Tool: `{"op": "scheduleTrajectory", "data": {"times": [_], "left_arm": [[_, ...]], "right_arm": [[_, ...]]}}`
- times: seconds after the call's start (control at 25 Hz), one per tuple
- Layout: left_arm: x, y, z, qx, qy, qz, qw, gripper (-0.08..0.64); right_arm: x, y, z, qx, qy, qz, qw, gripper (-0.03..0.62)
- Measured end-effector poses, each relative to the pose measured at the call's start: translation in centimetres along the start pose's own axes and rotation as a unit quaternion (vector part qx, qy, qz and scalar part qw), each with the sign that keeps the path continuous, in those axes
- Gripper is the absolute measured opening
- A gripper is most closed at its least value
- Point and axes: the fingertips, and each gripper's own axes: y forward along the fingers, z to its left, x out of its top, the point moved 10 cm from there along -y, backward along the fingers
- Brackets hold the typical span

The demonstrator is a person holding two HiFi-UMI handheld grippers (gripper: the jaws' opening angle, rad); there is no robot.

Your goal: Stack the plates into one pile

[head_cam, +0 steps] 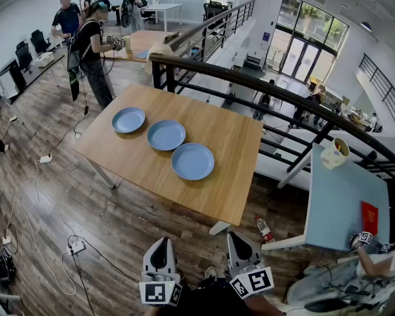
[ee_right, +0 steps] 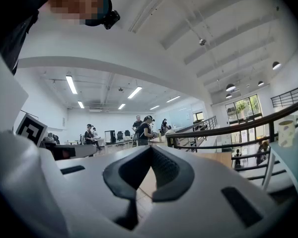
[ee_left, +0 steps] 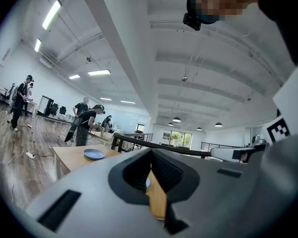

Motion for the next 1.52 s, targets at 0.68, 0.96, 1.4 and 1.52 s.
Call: {"op": "scheduleTrajectory", "data": {"times": [0.68,0.96,1.4,1.52], "left_arm": [[-0.5,0.6,1.4,-0.031,0.009,-0.004,0.9995,0.023],[0.2,0.9,4.2,-0.046,0.012,0.002,0.9989,0.023],[0.7,1.4,9.3,-0.078,0.012,0.006,0.9969,0.023],[0.7,2.2,10.3,-0.077,0.011,0.008,0.9969,0.023]], "right_arm": [[-0.4,0.9,0.9,-0.026,0.002,-0.007,1.000,0.031],[-0.6,2.2,3.1,-0.043,-0.005,-0.007,0.999,0.031],[-1.8,4.6,7.5,-0.072,-0.014,-0.013,0.997,0.031],[-1.9,5.7,7.7,-0.073,-0.017,-0.016,0.997,0.031]]}}
